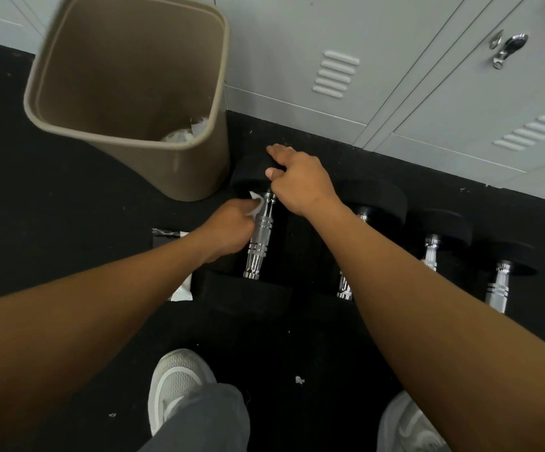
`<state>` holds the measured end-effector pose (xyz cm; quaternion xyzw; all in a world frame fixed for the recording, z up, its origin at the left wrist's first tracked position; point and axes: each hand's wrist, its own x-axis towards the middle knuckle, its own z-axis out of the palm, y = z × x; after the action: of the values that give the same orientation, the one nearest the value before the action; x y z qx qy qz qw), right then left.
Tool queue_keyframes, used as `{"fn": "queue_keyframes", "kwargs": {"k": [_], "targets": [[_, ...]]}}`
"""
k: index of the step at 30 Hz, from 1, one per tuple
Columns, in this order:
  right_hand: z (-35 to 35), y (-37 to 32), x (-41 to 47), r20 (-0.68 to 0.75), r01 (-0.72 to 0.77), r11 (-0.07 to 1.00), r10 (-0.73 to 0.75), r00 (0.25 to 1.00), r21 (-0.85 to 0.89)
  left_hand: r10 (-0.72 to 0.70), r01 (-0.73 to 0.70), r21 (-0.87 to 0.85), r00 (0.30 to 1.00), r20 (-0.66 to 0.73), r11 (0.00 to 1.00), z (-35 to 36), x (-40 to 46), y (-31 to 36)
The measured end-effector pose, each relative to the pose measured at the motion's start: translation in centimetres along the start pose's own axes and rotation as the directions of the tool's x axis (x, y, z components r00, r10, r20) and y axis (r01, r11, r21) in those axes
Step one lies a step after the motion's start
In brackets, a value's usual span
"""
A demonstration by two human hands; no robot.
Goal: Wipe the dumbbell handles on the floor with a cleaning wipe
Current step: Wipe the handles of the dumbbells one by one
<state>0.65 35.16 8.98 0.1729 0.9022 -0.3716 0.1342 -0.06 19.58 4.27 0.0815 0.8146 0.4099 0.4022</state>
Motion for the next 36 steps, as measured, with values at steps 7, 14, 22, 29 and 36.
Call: {"fn": "queue_keyframes", "kwargs": {"k": [7, 14, 22, 29, 36], "targets": [[0.0, 0.1, -0.1, 0.001, 0.004, 1.000, -0.004, 1.000, -0.004, -0.131, 0.135, -0.147, 0.991, 0.036, 0.980, 0.0, -2.5, -0.4], [0.0, -0.7, -0.1, 0.017, 0.000, 1.000, 0.000, 1.000, -0.001, -0.197, 0.245, -0.666, 0.969, 0.149, 0.704, -0.6, 1.8, 0.2], [-0.2, -0.1, -0.1, 0.020, 0.004, 1.000, -0.004, 1.000, 0.002, -0.122, 0.286, -0.437, 0.923, 0.365, 0.853, -0.3, 0.9, -2.9], [0.2, -0.2, 0.1, 0.008, 0.014, 1.000, -0.014, 1.000, 0.003, -0.219, 0.374, -0.519, 0.916, 0.335, 0.769, -0.9, 1.7, -3.3], [0.2, -0.4, 0.0, 0.015, 0.020, 1.000, -0.020, 1.000, -0.012, -0.197, 0.276, -0.546, 0.960, 0.200, 0.791, -0.2, 2.3, -0.4]]}}
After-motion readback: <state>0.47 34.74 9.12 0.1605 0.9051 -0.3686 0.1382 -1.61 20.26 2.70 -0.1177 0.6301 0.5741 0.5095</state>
